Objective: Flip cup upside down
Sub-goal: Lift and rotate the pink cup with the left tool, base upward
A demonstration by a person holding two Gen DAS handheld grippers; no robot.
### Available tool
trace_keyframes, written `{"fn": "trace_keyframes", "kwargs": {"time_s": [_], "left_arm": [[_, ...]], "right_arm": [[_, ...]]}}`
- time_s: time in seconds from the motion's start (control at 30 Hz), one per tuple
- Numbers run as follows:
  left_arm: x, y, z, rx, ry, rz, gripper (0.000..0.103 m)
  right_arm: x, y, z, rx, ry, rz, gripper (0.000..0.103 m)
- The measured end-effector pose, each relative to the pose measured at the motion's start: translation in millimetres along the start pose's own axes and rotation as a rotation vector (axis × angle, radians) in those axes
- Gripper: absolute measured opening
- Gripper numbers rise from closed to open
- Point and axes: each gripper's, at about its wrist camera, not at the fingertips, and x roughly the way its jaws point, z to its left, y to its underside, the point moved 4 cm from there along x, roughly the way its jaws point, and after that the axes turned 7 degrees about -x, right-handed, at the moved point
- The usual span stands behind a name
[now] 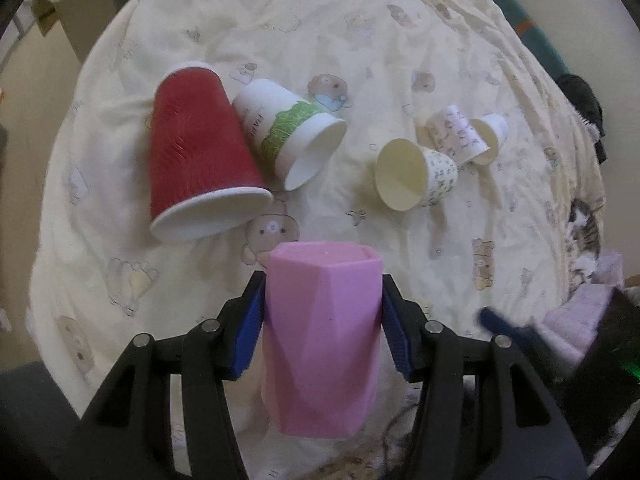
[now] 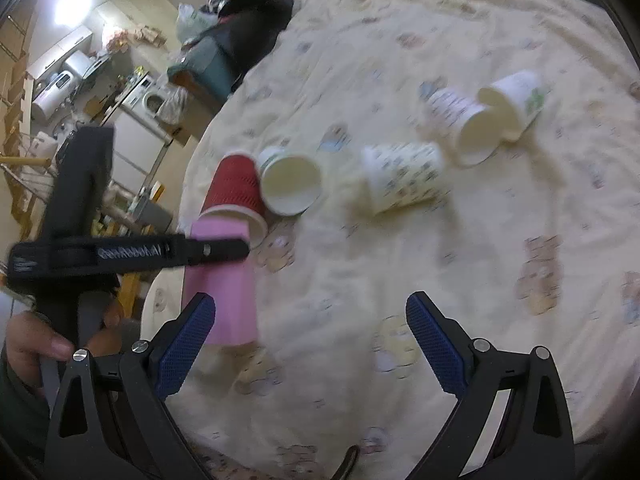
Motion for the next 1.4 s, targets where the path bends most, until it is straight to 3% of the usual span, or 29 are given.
{"fn": "trace_keyframes", "kwargs": {"time_s": [0.33, 0.67, 0.8, 1.23, 1.4], "left_arm": [[-9.8, 6.9, -19.1, 0.078, -0.003, -0.038, 0.051], [-20.8, 6.9, -26.0, 0.096, 0.031, -0.057, 0.050], [-25.2, 11.4, -33.4, 0.131, 0.036, -0.073, 0.050], [-30.2, 18.9, -46.4, 0.202, 0.026, -0.108, 0.050], [-33.1, 9.4, -41.6, 0.193, -0.031, -0.133, 0.050]], "right_arm": [[29.6, 10.8, 22.6, -0.039, -0.090, 0.096, 0.099], [32.2, 13.2, 13.1, -0.005, -0.092, 0.114, 0.099], [32.7, 14.3, 14.6, -0.041, -0.039, 0.115, 0.099], [35.1, 16.8, -15.7, 0.046, 0.033, 0.137, 0.099], [12.5, 10.3, -22.2, 0.065, 0.055, 0.062, 0.099]]}}
